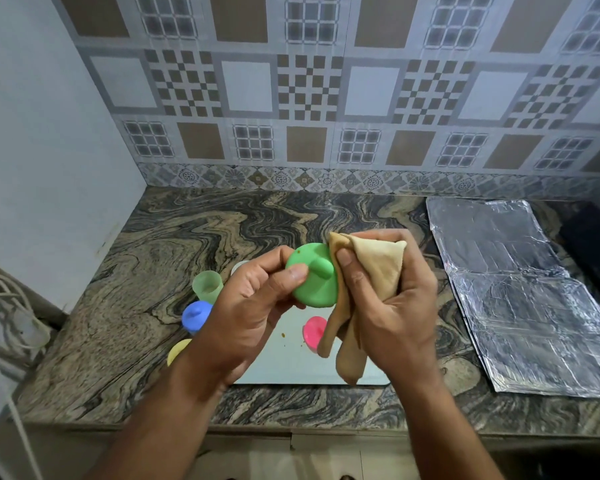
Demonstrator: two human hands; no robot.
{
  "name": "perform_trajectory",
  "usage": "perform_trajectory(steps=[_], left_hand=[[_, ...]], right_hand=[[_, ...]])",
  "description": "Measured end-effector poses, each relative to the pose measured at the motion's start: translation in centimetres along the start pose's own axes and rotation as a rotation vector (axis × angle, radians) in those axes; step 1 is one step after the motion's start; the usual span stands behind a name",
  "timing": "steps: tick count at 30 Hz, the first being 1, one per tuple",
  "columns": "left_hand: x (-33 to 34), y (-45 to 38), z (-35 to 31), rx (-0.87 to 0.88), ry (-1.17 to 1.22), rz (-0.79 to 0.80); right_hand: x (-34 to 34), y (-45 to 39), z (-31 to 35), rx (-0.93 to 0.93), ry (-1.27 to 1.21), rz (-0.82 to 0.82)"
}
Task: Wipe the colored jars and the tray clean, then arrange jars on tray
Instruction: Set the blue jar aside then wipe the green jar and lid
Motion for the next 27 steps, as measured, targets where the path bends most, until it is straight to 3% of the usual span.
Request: perform_trajectory(steps=[6,10,15,19,27], left_hand=[[1.3,0.2,1.5,-0.054,0.211,-0.131],[1.0,0.2,1.8,0.001,0.131,-0.252],[0.3,0.0,1.0,0.070,-0.110,-0.124],[-0.3,-0.3,-0.2,0.069,-0.167,0.002],[-0.8,-0.4,-1.0,0.065,-0.268,0.122]], right_hand=[[0.4,1.3,-0.2,-0.014,0.051,-0.266],[0.3,1.4,-0.6,-0.154,0.183,-0.196],[-0.6,0.0,-0.8,-0.246,0.288,-0.053],[-0.6,-1.3,-0.4,-0.171,0.275,0.106],[0.4,-2.3,-0.3,0.029,0.059,0.039]])
Point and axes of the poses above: each hand's wrist, its own y-axis away from the middle knuckle, its own x-axis out of the palm, z = x × y, the point moved 3 cm from there along -y, towards the middle knuckle, and after that the axes turned 3 degrees about y, right-handed, at the moved point
